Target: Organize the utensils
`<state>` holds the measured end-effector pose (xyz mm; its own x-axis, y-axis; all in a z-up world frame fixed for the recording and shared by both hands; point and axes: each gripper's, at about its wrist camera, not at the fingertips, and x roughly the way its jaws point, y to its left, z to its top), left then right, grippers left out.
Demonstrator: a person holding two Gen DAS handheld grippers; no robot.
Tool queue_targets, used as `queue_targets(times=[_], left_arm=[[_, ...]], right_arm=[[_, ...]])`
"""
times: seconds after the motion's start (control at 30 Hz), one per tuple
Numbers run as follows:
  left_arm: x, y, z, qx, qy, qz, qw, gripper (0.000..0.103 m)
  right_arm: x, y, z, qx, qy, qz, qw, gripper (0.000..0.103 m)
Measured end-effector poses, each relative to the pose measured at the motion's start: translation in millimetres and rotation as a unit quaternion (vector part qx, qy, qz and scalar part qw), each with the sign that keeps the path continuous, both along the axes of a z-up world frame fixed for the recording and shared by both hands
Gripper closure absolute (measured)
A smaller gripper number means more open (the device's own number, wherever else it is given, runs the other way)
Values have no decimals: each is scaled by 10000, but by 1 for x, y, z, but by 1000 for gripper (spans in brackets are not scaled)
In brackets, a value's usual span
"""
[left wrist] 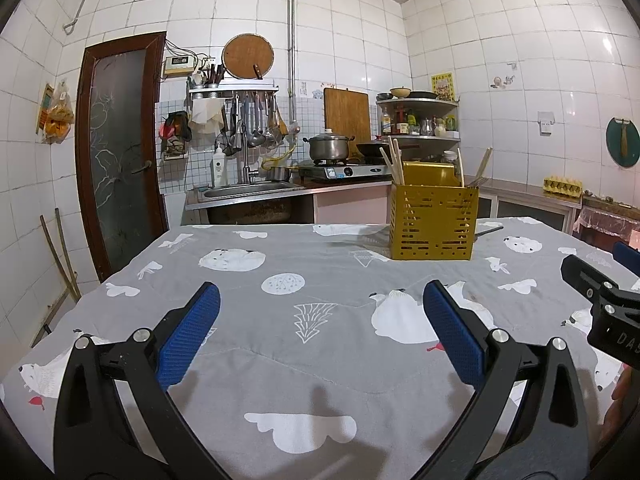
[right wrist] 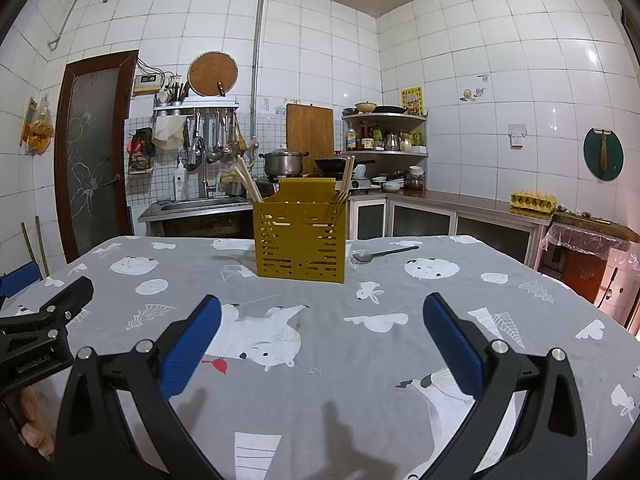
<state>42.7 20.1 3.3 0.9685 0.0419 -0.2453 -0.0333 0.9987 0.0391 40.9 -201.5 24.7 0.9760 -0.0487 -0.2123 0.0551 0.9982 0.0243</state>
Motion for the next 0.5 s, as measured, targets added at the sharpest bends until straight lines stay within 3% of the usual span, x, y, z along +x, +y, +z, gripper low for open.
queue_targets(times=[0.5], left_arm=[[0, 1, 1, -9, 5, 4, 10000, 5]], right_arm=[[0, 1, 0, -4, 7, 2, 10000, 4]])
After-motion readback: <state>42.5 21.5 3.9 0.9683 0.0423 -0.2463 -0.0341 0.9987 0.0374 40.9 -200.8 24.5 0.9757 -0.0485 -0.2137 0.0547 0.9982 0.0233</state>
